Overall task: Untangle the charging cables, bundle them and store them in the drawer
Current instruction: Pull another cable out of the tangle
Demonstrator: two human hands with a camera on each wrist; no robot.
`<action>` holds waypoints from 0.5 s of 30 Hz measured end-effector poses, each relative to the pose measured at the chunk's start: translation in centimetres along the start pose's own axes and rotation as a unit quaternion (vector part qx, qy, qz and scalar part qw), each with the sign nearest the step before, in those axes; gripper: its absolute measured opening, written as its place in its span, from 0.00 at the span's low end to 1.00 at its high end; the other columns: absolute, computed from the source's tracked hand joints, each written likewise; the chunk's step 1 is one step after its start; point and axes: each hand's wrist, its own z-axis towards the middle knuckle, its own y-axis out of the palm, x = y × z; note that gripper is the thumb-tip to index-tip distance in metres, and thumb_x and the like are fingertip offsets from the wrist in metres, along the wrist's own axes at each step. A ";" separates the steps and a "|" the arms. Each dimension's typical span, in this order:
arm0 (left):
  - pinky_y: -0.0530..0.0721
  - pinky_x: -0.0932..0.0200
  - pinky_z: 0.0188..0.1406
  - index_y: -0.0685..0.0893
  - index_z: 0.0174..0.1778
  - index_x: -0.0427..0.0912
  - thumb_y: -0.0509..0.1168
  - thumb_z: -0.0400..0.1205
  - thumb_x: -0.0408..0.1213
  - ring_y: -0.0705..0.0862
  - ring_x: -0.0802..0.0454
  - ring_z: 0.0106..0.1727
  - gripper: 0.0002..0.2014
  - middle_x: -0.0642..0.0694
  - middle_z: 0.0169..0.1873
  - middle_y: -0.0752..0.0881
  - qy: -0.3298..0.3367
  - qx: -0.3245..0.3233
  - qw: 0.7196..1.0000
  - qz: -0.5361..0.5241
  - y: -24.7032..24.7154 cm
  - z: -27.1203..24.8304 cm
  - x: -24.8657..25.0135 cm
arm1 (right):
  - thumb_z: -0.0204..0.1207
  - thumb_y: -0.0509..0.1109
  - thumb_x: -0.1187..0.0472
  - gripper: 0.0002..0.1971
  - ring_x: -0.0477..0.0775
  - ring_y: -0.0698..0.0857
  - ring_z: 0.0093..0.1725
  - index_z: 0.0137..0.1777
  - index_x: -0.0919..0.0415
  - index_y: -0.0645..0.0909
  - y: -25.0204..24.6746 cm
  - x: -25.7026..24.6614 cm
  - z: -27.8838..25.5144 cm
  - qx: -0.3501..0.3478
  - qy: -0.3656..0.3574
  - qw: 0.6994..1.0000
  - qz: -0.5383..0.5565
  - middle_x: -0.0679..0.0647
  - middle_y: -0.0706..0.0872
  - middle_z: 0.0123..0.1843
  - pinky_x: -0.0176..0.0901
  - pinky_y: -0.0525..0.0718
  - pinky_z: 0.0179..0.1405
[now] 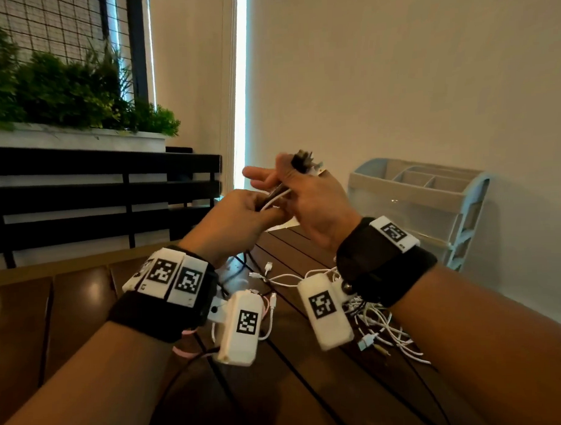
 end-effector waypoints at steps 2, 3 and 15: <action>0.76 0.67 0.25 0.88 0.44 0.38 0.70 0.76 0.53 0.78 0.62 0.22 0.18 0.49 0.24 0.83 -0.028 -0.025 0.999 -0.014 -0.7 0.0 -0.4 | 0.83 0.60 0.50 0.21 0.63 0.89 0.50 0.36 0.64 0.82 -1.2 -0.7 0.0 0.015 -0.014 1.000 -0.015 0.65 0.90 0.50 0.48 0.87 0.47; 0.79 0.67 0.25 0.87 0.47 0.34 0.70 0.73 0.54 0.80 0.59 0.24 0.23 0.42 0.28 0.84 -0.035 -0.045 0.998 -0.018 -1.0 -0.1 -0.4 | 0.81 0.61 0.47 0.22 0.63 0.87 0.46 0.33 0.60 0.83 -1.8 -0.9 -0.2 0.023 -0.023 0.999 -0.031 0.64 0.90 0.46 0.46 0.83 0.40; 0.76 0.61 0.23 0.86 0.40 0.41 0.72 0.77 0.48 0.76 0.52 0.26 0.13 0.46 0.26 0.79 -0.093 -0.065 0.972 0.205 -2.5 0.5 -4.5 | 0.84 0.57 0.42 0.20 0.45 0.68 0.19 0.35 0.55 0.70 -11.4 -1.3 0.0 0.168 0.072 0.982 -0.052 0.50 0.75 0.27 0.33 0.62 0.15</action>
